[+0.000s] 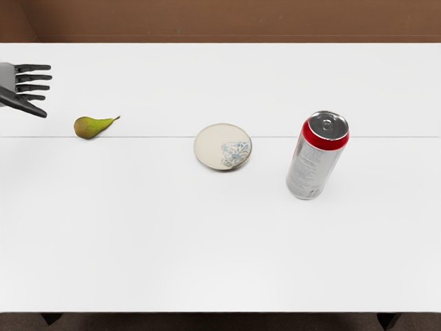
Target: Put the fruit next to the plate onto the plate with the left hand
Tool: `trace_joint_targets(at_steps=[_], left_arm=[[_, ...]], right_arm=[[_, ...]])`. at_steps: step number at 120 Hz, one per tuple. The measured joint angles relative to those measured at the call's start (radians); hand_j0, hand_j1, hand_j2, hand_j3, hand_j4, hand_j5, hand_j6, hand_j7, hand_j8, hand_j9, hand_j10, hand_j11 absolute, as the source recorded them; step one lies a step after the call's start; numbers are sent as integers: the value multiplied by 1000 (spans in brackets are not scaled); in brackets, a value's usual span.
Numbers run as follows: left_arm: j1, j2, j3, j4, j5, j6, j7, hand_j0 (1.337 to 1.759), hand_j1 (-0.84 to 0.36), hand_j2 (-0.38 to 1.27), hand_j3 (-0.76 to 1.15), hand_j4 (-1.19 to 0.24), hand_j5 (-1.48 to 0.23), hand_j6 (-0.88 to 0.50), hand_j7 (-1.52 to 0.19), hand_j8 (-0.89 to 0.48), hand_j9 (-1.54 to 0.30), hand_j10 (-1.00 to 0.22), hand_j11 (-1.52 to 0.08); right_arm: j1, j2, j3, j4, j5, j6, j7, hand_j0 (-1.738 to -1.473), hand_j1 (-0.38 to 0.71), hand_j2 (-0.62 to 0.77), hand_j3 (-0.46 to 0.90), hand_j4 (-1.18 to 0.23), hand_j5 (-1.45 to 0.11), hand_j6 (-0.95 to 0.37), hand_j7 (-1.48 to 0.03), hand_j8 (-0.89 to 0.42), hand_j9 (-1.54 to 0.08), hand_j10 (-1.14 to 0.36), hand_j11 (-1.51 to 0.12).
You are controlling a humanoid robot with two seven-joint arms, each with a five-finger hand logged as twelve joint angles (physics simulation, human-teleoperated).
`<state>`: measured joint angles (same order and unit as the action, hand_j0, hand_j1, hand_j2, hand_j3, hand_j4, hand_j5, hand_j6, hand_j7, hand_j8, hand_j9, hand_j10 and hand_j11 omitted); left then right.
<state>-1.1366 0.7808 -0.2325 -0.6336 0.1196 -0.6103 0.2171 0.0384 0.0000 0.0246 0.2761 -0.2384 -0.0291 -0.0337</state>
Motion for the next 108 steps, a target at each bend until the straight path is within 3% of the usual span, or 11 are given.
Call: trace_joint_targets(at_steps=[14,31,38,45,54,71,108], left_arm=[[-3,-5,5,1,3,-1,8,1658,288,11,0,-52,-67,-52,-67,-52,-67,-52,-67],[-85,-127,9,21,148,-1,150,1658,289,11,0,-52,-66,-52,-66,-52,-66,-51,-66],[-142,-170,11,24,270,-1,184,1658,289,11,0,-51,-66,-51,-66,-51,-66,-51,-66],[-153,-251,13,24,404,-1,204,1658,288,11,0,-52,-66,-52,-66,-51,-66,-51,-66],[-167,-338,52,24,549,57,216,1658,287,11,0,-53,-67,-54,-67,-53,-67,-53,-67],[-186,-393,172,25,714,231,221,1658,279,12,0,-61,-77,-62,-77,-62,-77,-61,-77],[-191,-501,373,27,851,360,219,1658,260,16,0,-78,-98,-78,-98,-78,-98,-77,-98]], right_arm=[[0,0,0,0,0,0,0,-1658,-349,0,0,0,0,0,0,0,0,0,0],[0,0,0,0,1,0,0,-1658,-349,0,0,0,0,0,0,0,0,0,0],[0,0,0,0,1,0,0,-1658,-349,0,0,0,0,0,0,0,0,0,0],[0,0,0,0,1,0,0,-1658,-349,0,0,0,0,0,0,0,0,0,0],[0,0,0,0,1,0,0,-1658,-349,0,0,0,0,0,0,0,0,0,0],[0,0,0,0,1,0,0,-1658,-349,0,0,0,0,0,0,0,0,0,0],[0,0,0,0,1,0,0,-1658,-349,0,0,0,0,0,0,0,0,0,0]])
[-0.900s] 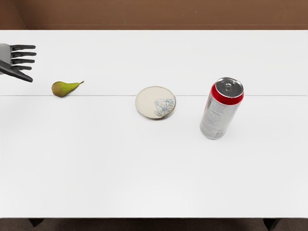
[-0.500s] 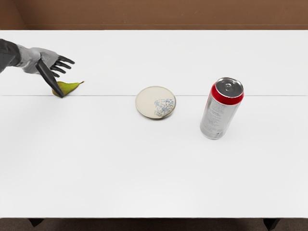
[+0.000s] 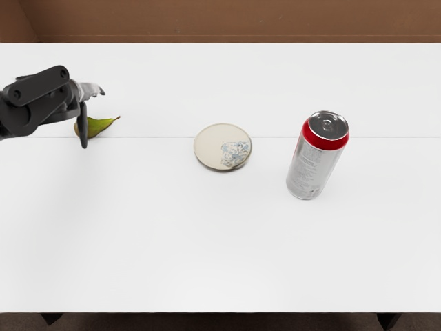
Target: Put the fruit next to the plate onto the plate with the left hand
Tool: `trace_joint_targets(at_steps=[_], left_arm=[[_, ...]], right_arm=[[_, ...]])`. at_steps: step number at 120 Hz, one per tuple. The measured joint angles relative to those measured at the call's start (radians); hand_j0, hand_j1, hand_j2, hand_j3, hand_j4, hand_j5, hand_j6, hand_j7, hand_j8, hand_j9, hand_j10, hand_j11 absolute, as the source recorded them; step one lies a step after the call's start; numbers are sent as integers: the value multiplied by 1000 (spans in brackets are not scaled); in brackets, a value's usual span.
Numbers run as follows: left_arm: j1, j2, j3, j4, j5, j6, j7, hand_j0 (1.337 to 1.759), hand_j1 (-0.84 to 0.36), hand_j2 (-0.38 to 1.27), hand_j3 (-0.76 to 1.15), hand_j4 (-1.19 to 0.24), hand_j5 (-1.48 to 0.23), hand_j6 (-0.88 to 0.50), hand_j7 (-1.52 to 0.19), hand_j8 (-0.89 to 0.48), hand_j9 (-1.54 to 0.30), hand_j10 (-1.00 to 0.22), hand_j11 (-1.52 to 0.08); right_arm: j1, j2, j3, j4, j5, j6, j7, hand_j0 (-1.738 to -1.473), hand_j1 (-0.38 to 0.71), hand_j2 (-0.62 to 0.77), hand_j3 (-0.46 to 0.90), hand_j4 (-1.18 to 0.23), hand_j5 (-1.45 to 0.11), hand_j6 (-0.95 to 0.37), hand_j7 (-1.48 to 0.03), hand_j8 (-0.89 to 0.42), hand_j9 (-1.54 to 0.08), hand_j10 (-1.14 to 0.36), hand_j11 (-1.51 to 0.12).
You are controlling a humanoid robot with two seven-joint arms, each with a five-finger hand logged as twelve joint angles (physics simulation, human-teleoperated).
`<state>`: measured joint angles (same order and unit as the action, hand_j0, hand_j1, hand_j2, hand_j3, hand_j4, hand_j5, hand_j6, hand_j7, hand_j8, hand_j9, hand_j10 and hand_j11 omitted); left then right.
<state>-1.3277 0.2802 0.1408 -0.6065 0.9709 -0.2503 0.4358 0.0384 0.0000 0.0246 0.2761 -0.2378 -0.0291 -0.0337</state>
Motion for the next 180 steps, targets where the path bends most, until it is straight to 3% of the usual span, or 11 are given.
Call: trace_joint_targets(at_steps=[31,77,180], left_arm=[[27,-23,60,2,10,131,0,1658,227,22,0,-105,-134,-106,-134,-106,-134,-105,-134],[67,-24,65,3,8,203,0,1658,-4,61,0,-298,-384,-299,-384,-299,-384,-298,-384],[88,-24,77,2,12,214,3,1658,-223,97,0,-503,-614,-448,-624,-481,-627,-487,-626]], right_arm=[[0,0,0,0,0,0,0,-1658,-349,0,0,0,0,0,0,0,0,0,0],[0,0,0,0,0,0,0,-1658,-349,0,0,0,0,0,0,0,0,0,0],[0,0,0,0,0,0,0,-1658,-349,0,0,0,0,0,0,0,0,0,0]])
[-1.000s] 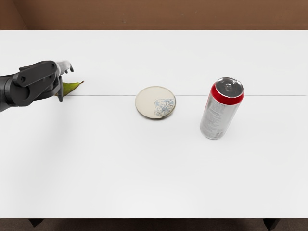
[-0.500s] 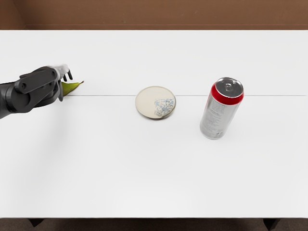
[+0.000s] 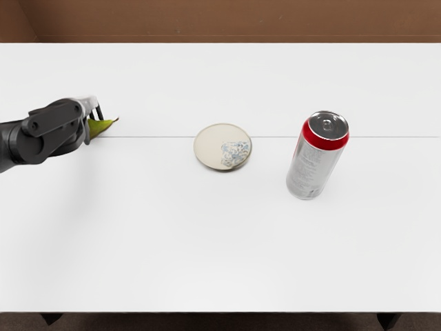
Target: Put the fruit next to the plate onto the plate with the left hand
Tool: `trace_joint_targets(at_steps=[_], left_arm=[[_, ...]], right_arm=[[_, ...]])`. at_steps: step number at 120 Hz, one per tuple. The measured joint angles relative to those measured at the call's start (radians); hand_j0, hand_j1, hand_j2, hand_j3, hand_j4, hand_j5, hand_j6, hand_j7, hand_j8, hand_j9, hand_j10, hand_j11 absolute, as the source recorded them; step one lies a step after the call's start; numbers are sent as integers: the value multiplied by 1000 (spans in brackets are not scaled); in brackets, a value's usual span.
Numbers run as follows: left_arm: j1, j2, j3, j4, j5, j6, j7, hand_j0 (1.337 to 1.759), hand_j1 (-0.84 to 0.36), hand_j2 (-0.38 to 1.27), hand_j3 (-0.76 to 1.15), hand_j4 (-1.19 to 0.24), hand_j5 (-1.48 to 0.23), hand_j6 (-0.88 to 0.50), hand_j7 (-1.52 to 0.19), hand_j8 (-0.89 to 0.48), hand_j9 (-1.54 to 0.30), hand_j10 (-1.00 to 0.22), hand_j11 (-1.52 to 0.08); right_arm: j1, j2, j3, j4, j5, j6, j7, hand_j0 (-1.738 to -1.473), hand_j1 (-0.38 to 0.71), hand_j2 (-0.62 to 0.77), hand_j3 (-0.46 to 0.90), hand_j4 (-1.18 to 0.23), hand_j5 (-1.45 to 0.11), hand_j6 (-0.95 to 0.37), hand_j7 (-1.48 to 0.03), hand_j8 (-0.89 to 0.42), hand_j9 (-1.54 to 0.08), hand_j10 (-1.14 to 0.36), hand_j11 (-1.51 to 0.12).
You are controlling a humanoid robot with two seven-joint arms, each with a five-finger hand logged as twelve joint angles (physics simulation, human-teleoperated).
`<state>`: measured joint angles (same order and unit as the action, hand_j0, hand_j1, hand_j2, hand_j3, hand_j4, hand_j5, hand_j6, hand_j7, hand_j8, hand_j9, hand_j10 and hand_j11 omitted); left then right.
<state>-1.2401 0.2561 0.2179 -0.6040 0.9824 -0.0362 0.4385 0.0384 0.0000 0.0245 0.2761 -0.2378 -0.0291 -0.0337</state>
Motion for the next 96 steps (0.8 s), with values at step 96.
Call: trace_joint_targets(at_steps=[96], left_arm=[[-1,1,19,-1,-15,-7,4,1651,-265,275,0,-427,-798,-411,-823,-423,-828,-623,-821]], right_arm=[[0,0,0,0,0,0,0,-1658,-349,0,0,0,0,0,0,0,0,0,0]])
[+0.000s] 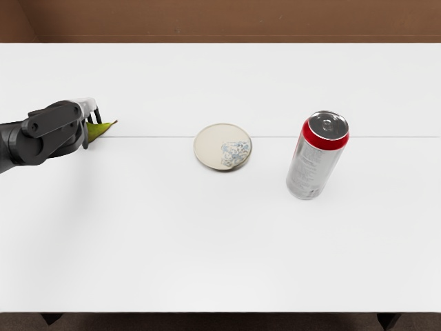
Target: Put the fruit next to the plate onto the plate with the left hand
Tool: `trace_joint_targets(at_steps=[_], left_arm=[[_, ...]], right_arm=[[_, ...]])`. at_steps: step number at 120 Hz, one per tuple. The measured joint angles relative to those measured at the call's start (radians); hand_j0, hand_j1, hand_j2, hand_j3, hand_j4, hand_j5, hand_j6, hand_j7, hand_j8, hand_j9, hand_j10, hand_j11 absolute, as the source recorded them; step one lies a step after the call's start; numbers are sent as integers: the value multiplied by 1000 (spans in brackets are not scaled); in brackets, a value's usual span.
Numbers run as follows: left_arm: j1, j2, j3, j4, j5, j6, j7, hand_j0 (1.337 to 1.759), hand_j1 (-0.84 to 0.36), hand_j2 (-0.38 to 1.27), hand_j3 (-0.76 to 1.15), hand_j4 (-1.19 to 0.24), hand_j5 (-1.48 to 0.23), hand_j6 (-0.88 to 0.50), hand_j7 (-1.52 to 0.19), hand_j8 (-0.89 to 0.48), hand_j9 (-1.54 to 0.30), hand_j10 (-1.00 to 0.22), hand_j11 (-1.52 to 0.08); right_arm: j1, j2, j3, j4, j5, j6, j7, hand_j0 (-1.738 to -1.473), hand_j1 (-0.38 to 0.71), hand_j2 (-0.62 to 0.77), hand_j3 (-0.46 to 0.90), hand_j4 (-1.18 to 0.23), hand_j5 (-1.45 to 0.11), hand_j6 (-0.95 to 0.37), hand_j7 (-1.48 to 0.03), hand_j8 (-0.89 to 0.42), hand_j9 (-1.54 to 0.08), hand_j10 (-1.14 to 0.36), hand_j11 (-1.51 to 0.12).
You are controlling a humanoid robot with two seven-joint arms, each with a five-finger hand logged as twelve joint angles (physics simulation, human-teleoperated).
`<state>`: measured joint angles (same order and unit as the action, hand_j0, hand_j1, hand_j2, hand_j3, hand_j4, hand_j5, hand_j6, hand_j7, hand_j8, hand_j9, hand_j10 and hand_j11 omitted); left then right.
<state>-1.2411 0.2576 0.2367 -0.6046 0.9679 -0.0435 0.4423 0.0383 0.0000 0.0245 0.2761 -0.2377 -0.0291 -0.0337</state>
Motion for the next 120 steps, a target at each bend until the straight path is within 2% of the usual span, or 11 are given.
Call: trace_joint_targets(at_steps=[15,33,43,53,79,84,85,89,95,104,120], left_arm=[[-11,4,0,0,-55,-3,1,1651,-245,223,0,-405,-829,-390,-845,-415,-844,-621,-834],[-56,7,-3,0,-233,-4,2,1652,-239,199,0,-409,-859,-383,-852,-420,-848,-612,-842],[-80,8,-8,0,-327,-9,2,1653,-264,259,0,-386,-869,-374,-848,-412,-845,-598,-845],[-91,8,-41,0,-383,-51,3,1653,-254,248,0,-410,-860,-386,-844,-410,-839,-595,-847],[-113,5,-140,0,-432,-198,7,1655,-263,260,0,-437,-872,-386,-847,-403,-843,-579,-847],[-113,0,-146,-1,-436,-212,8,1656,-270,286,0,-445,-874,-380,-849,-398,-841,-576,-845],[-113,-1,-147,-1,-436,-214,8,1656,-262,240,0,-445,-876,-377,-850,-396,-842,-574,-846],[-116,-7,-150,-1,-438,-226,8,1656,-271,290,0,-451,-875,-377,-849,-396,-840,-573,-843],[-119,-15,-158,-1,-440,-239,8,1656,-252,234,0,-459,-879,-380,-850,-403,-841,-577,-845],[-120,-30,-165,-3,-443,-249,8,1656,-272,305,0,-479,-875,-386,-853,-406,-843,-584,-844],[-124,-59,-170,-3,-446,-257,7,1656,-278,307,0,-483,-884,-381,-855,-401,-841,-579,-845]], right_arm=[[0,0,0,0,0,0,0,-1658,-349,0,0,0,0,0,0,0,0,0,0],[0,0,0,0,0,0,0,-1658,-349,0,0,0,0,0,0,0,0,0,0],[0,0,0,0,0,0,0,-1658,-349,0,0,0,0,0,0,0,0,0,0],[0,0,0,0,0,0,0,-1658,-349,0,0,0,0,0,0,0,0,0,0],[0,0,0,0,0,0,0,-1658,-349,0,0,0,0,0,0,0,0,0,0],[0,0,0,0,0,0,0,-1658,-349,0,0,0,0,0,0,0,0,0,0],[0,0,0,0,0,0,0,-1658,-349,0,0,0,0,0,0,0,0,0,0],[0,0,0,0,0,0,0,-1658,-349,0,0,0,0,0,0,0,0,0,0],[0,0,0,0,0,0,0,-1658,-349,0,0,0,0,0,0,0,0,0,0],[0,0,0,0,0,0,0,-1658,-349,0,0,0,0,0,0,0,0,0,0],[0,0,0,0,0,0,0,-1658,-349,0,0,0,0,0,0,0,0,0,0]])
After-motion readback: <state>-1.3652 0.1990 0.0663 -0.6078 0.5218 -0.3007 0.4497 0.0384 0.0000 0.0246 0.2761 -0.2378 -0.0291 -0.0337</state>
